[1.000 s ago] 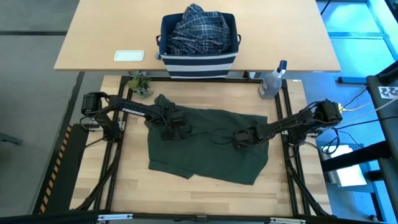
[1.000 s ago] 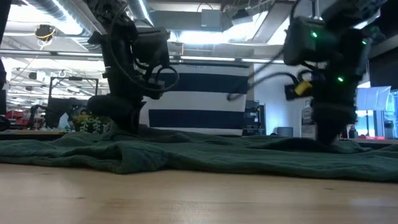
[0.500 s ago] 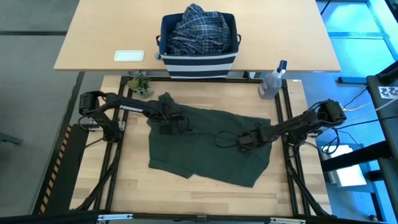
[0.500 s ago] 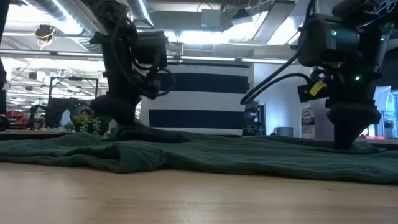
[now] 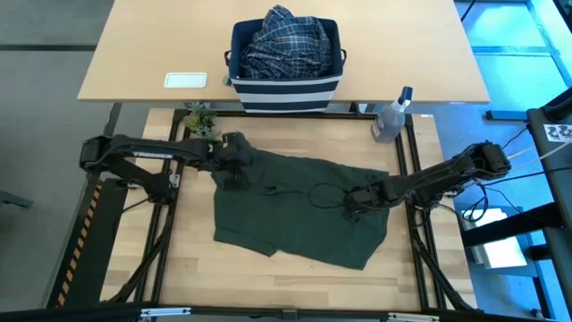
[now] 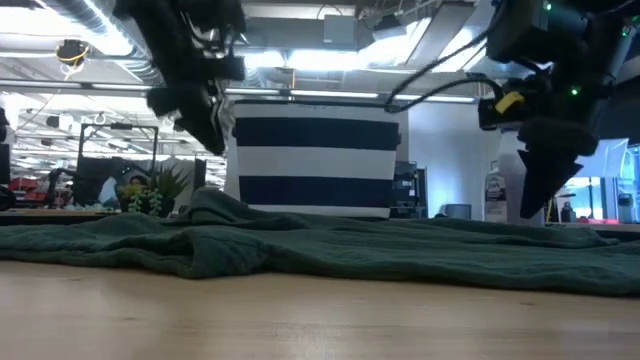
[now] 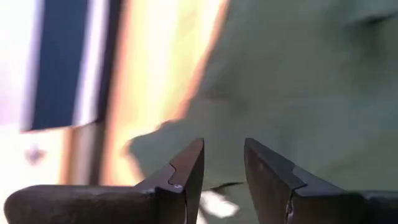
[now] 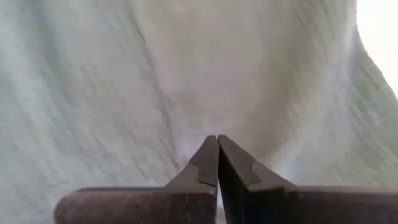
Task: Fold Laundry from Bin
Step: Fold the green polo shirt
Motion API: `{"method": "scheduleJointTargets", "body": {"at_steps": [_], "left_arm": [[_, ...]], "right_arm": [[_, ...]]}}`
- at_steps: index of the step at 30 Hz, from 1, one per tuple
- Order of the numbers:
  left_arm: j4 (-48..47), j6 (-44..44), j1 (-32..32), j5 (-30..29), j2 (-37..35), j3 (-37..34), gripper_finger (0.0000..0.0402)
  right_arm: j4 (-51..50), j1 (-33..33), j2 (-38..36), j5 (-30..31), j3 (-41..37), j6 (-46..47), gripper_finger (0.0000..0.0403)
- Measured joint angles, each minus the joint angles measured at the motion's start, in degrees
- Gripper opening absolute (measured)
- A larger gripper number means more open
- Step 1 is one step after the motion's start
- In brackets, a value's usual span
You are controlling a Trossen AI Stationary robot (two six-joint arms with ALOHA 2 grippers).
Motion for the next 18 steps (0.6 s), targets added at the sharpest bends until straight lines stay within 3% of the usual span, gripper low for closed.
{"method": "scheduleJointTargets", "body": {"at_steps": [4, 13, 18], "left_arm": [[-2.16, -0.54, -7.39, 8.66, -0.42, 0.02, 0.0104], [-4.03, -10.64, -29.19, 9.44, 4.13, 0.00, 0.0096], [-2.74, -16.44, -37.24, 12.44, 7.76, 0.00, 0.0100]], "right_arm": [[6.62, 3.20, -0.64, -0.90, 0.05, -1.80, 0.0001], [22.42, 16.52, -0.30, 1.45, 0.12, -6.05, 0.0001], [23.69, 20.89, -0.30, 4.32, 0.15, -4.04, 0.0001]]}}
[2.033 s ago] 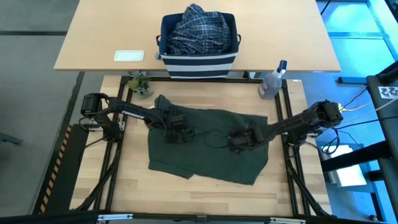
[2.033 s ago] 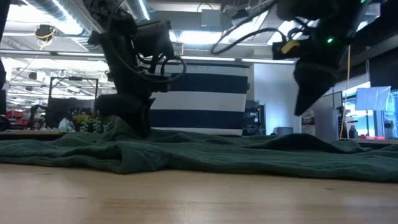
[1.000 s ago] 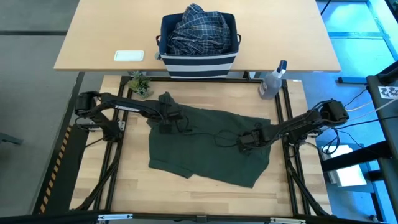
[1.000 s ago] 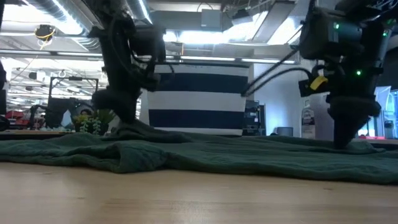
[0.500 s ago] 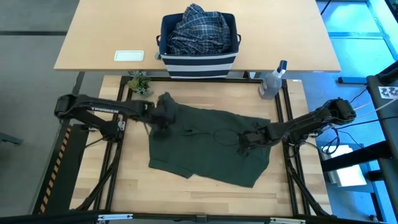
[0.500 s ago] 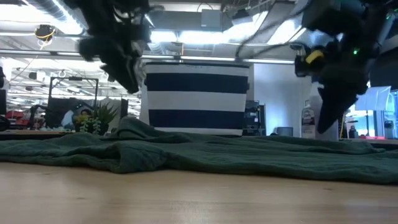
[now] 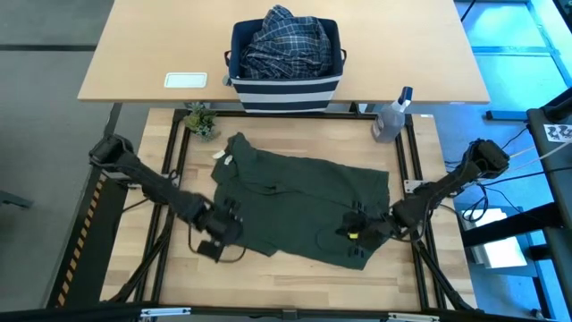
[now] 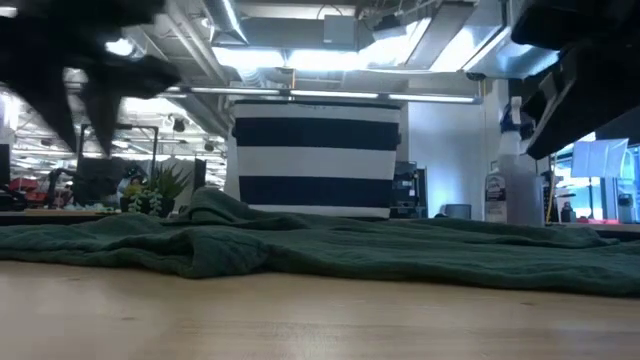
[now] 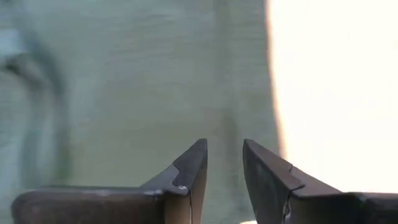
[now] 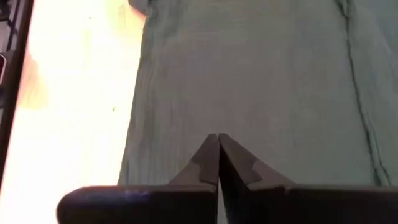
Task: Fold Laundry from Bin
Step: Fold the green polo shirt
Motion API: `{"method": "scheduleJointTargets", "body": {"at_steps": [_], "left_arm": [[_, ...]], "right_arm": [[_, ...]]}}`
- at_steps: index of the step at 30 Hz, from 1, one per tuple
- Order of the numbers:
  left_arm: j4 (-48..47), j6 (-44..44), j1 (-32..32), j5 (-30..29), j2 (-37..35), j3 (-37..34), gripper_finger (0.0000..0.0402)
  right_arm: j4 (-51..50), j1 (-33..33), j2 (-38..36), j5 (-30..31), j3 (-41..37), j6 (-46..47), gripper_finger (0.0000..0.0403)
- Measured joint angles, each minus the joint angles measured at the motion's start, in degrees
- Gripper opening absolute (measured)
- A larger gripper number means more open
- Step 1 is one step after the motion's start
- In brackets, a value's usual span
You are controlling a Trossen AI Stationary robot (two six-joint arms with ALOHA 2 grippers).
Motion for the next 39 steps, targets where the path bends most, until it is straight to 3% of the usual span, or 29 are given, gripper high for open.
{"method": "scheduleJointTargets", "body": {"at_steps": [4, 12, 18, 23, 32, 39], "left_arm": [[1.70, -3.29, -3.78, 2.99, 4.01, 0.00, 0.0126], [4.40, -6.20, -4.95, 3.87, 10.77, 0.00, 0.0198], [4.51, -7.23, -4.87, 0.21, 13.97, 0.00, 0.0238], [4.42, -9.47, -4.90, -4.96, 15.37, 0.22, 0.0245], [4.60, -9.45, -4.80, -10.65, 16.04, 0.09, 0.0183], [4.42, -9.04, -4.76, -11.14, 16.19, -0.04, 0.0057]], "right_arm": [[-0.22, 0.54, 0.00, 0.96, 0.00, 0.85, 0.0001], [-0.27, 0.38, 0.00, 1.36, 0.00, 0.42, 0.0001], [-0.33, 0.38, 0.00, 1.48, 0.00, 0.39, 0.0001], [-0.33, 0.38, 0.00, 1.93, 0.00, 0.37, 0.0001], [-0.31, 0.38, 0.00, 2.06, 0.00, 0.37, 0.0001], [-0.36, 0.38, 0.00, 2.06, 0.27, 0.32, 0.0001]]}}
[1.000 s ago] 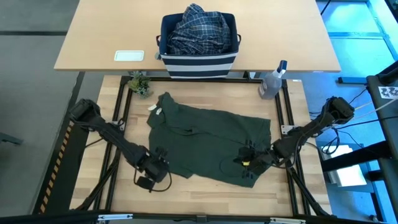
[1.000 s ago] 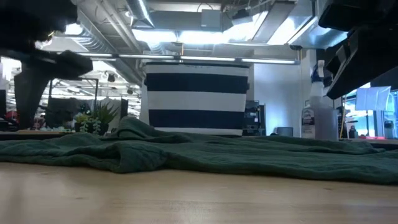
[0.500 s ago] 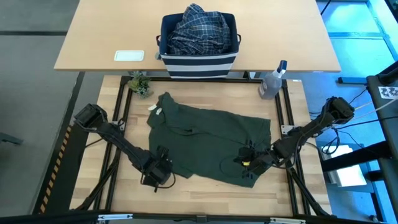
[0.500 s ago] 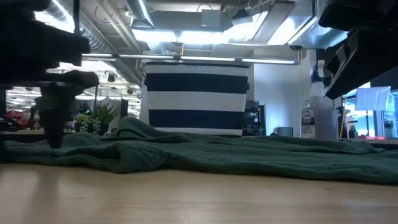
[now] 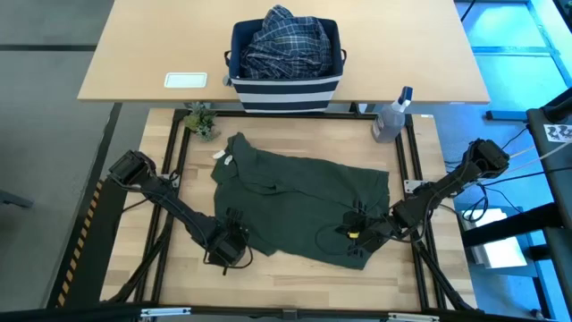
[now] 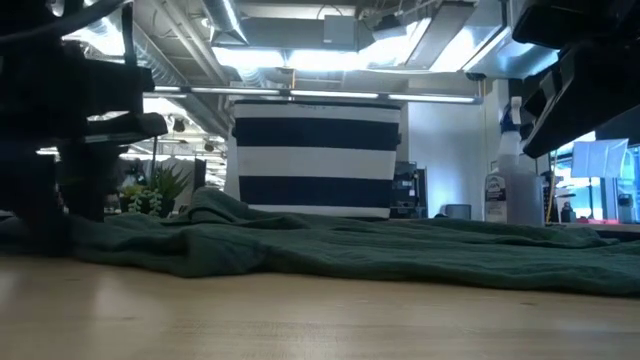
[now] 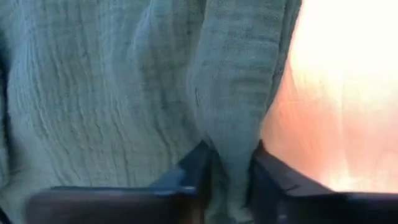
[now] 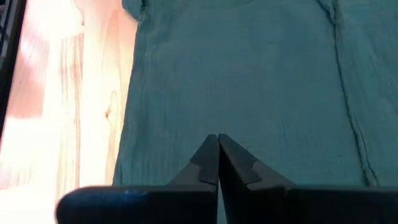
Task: Fold Laundry from Bin
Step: Fold the green polo shirt
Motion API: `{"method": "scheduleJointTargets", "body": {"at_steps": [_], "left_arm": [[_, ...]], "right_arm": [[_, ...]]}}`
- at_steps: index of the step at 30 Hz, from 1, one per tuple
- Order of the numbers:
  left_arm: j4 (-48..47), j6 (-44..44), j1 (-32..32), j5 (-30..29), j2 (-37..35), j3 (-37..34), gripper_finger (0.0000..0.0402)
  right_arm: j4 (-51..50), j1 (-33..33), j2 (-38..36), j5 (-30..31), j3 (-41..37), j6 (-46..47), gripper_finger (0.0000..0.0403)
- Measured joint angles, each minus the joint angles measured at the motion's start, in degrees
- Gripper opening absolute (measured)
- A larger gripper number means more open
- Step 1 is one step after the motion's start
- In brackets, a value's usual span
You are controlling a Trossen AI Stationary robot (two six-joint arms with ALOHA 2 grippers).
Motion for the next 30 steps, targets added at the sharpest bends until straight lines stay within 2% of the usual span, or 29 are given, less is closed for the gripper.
{"method": "scheduleJointTargets", "body": {"at_steps": [2, 3, 9, 15, 17, 19, 24, 30], "left_arm": [[-0.15, -0.01, 0.04, -0.19, 0.00, 0.00, 0.0018], [-0.15, -0.04, 0.08, -0.11, 0.00, 0.00, 0.0012], [-0.10, -0.98, 1.34, 3.58, -0.12, 0.01, 0.0005], [-0.04, -1.91, 3.16, 6.24, -0.23, 0.12, 0.0003], [-0.01, -1.92, 3.63, 6.96, -0.26, 0.13, 0.0003], [0.05, -1.92, 4.10, 7.54, -0.26, 0.13, 0.0002], [0.16, -1.91, 5.11, 8.79, -0.28, 0.17, 0.0002], [0.20, -2.00, 5.33, 9.57, -0.26, 0.16, 0.0002]], "right_arm": [[0.03, 0.04, 0.03, -0.01, 1.08, -1.27, 0.0001], [0.09, 0.04, 0.21, 0.01, 1.89, -1.92, 0.0001], [-1.48, 0.88, 5.36, -0.16, 8.50, -10.43, 0.0001], [-15.41, 2.89, 14.54, 0.35, 19.09, -11.90, 0.0001], [-19.23, 3.55, 17.33, -0.93, 22.04, -11.81, 0.0001], [-20.39, 4.27, 19.77, -4.80, 24.56, -11.22, 0.0006], [-21.16, 6.00, 24.49, -13.28, 28.13, -8.24, 0.0060], [-22.40, 9.21, 25.71, -15.23, 29.87, -5.00, 0.0144]]}}
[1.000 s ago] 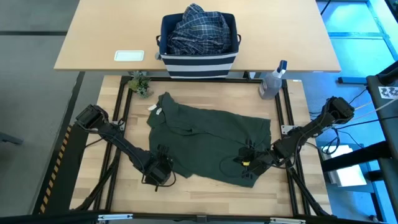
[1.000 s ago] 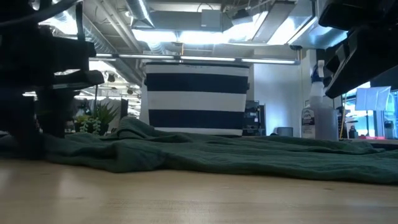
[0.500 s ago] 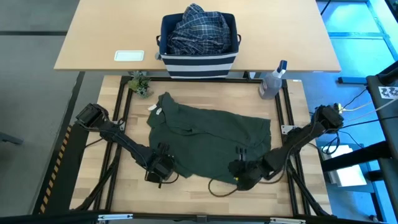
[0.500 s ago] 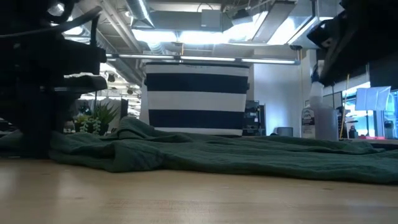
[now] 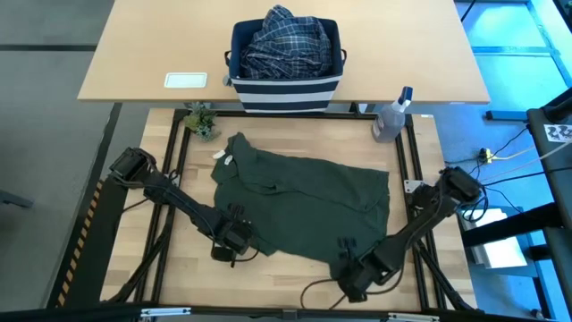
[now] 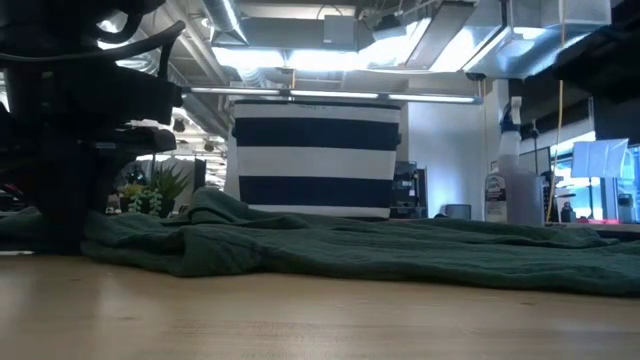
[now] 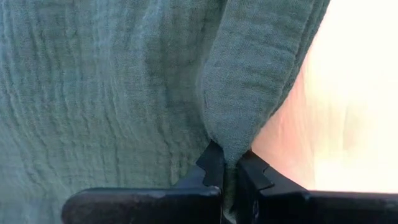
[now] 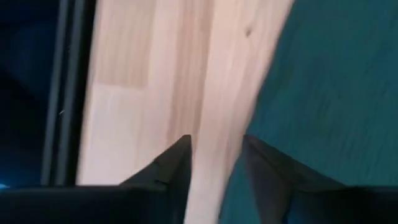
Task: Fold Laundry from Bin
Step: Fold the green polo shirt
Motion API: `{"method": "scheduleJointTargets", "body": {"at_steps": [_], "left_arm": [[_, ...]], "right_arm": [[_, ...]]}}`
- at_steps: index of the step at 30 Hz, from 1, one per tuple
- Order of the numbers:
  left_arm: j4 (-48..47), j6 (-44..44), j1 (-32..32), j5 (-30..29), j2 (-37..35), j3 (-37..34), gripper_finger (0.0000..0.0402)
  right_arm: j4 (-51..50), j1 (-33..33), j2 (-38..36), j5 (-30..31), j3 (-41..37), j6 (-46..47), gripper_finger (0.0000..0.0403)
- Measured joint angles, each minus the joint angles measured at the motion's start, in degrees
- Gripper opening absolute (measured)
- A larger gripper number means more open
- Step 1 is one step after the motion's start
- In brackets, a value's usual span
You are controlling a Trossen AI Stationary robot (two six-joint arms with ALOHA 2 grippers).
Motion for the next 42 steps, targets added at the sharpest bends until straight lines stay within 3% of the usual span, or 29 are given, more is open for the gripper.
{"method": "scheduleJointTargets", "body": {"at_steps": [5, 18, 22, 27, 29, 34, 42], "left_arm": [[0.04, -1.00, 0.00, 0.03, 0.04, -0.02, 0.0002], [0.09, -1.51, 0.00, 0.57, 0.09, -0.09, 0.0002], [0.09, -1.52, 0.00, 0.69, 0.11, -0.09, 0.0002], [0.12, -1.60, 0.04, 1.43, 0.11, -0.09, 0.0002], [0.29, -1.65, 0.04, 3.21, 0.11, -0.09, 0.0002], [0.31, -2.98, -0.12, 9.35, 0.05, 0.23, 0.0002], [0.14, -2.69, -2.43, 22.34, 0.09, 4.92, 0.0002]], "right_arm": [[-5.35, 2.39, 0.91, -0.04, 0.09, 4.13, 0.0170], [-13.51, 3.57, 7.11, -2.17, 0.14, 8.29, 0.0170], [-16.30, 3.57, 7.32, -2.92, 0.13, 10.11, 0.0135], [-16.94, 3.55, 7.41, -3.13, -0.02, 10.40, 0.0029], [-16.83, 3.55, 7.32, -3.17, 0.00, 11.10, 0.0014], [-17.20, 3.57, 6.71, -3.02, 0.60, 12.14, 0.0018], [-18.18, 3.95, 6.71, -3.90, 5.83, 6.75, 0.0009]]}}
